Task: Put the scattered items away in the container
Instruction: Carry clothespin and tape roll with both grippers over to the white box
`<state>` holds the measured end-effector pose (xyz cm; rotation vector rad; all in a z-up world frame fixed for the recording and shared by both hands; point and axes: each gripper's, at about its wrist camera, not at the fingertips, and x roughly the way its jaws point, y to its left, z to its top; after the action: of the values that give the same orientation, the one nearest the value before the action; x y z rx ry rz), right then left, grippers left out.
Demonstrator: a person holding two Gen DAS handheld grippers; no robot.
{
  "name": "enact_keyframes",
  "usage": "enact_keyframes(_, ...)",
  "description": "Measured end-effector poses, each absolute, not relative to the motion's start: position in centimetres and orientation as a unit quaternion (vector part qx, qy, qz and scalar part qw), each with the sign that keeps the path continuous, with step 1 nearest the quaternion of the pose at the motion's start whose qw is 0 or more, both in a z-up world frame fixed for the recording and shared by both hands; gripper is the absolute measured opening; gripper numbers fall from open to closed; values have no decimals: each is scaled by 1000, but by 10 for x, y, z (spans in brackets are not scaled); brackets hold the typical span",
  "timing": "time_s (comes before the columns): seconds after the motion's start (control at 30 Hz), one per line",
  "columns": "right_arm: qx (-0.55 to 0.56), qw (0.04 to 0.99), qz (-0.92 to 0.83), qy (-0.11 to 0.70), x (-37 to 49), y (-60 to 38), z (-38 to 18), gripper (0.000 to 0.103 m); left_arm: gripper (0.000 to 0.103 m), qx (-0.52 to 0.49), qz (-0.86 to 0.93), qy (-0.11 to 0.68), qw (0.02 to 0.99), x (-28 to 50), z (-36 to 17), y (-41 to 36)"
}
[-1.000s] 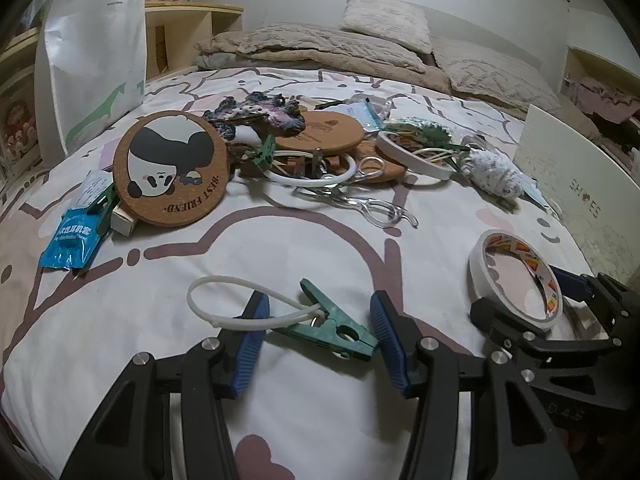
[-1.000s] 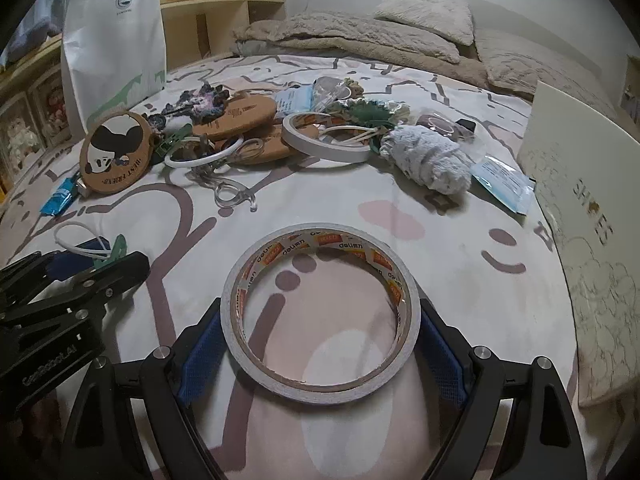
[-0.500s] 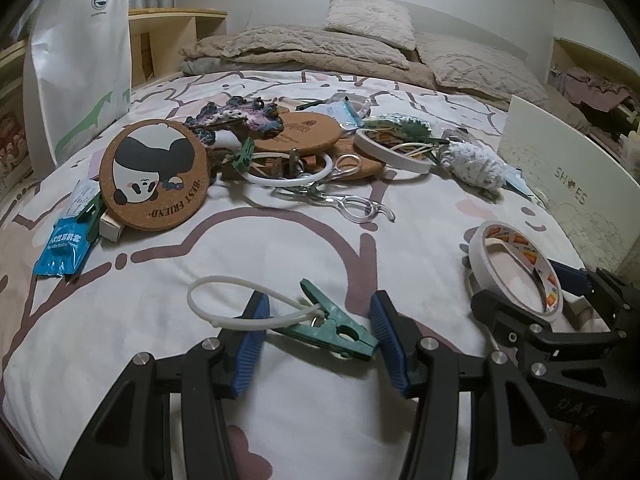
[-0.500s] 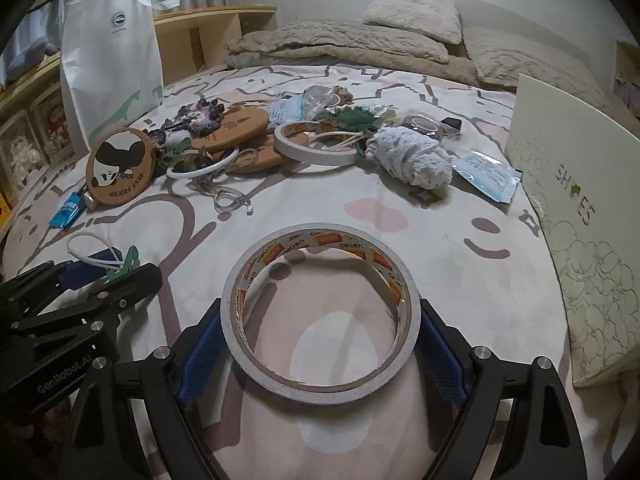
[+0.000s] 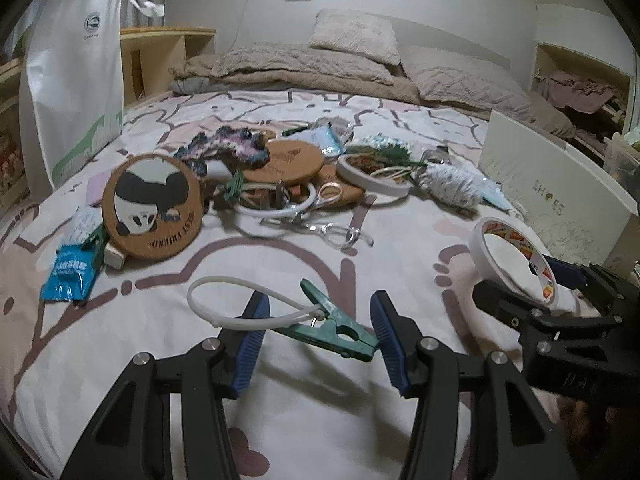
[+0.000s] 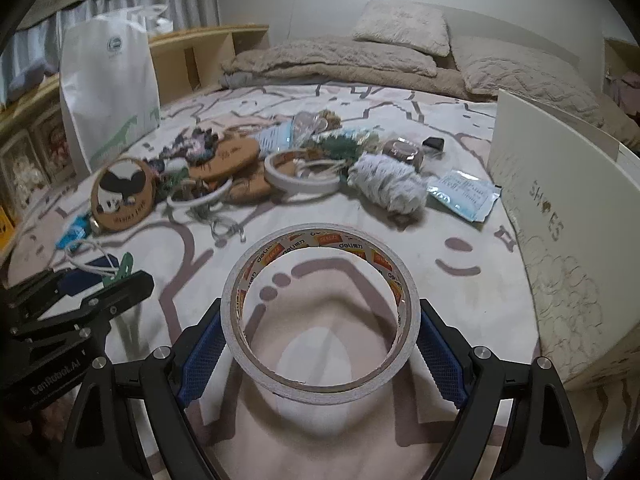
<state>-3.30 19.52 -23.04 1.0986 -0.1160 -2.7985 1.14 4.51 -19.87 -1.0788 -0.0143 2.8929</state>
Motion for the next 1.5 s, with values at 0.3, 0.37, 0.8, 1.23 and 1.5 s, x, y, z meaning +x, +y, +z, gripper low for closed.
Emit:
enact_keyframes(0.3,330,73,-939,-58,-25,206,-198,89,52,-327,944,-3,46,19,-173,46)
enact_keyframes(0.37,320,75,-943,-60,-22,207,-190,89,52,-324,945,-12,51,18,-168,45)
enact_keyframes(0.8,249,76,-964,-60,-13,222,-136,89,52,-283,955,-30,80,15,-116,50)
enact_keyframes(1.23,180,49,-982,-28,-12,254,-76,89,52,-236,963,-30,123,6,-63,80)
enact_keyframes(1.5,138,23,-990,-27,-5,289,-46,89,52,-187,969,-25,159,-5,-28,111)
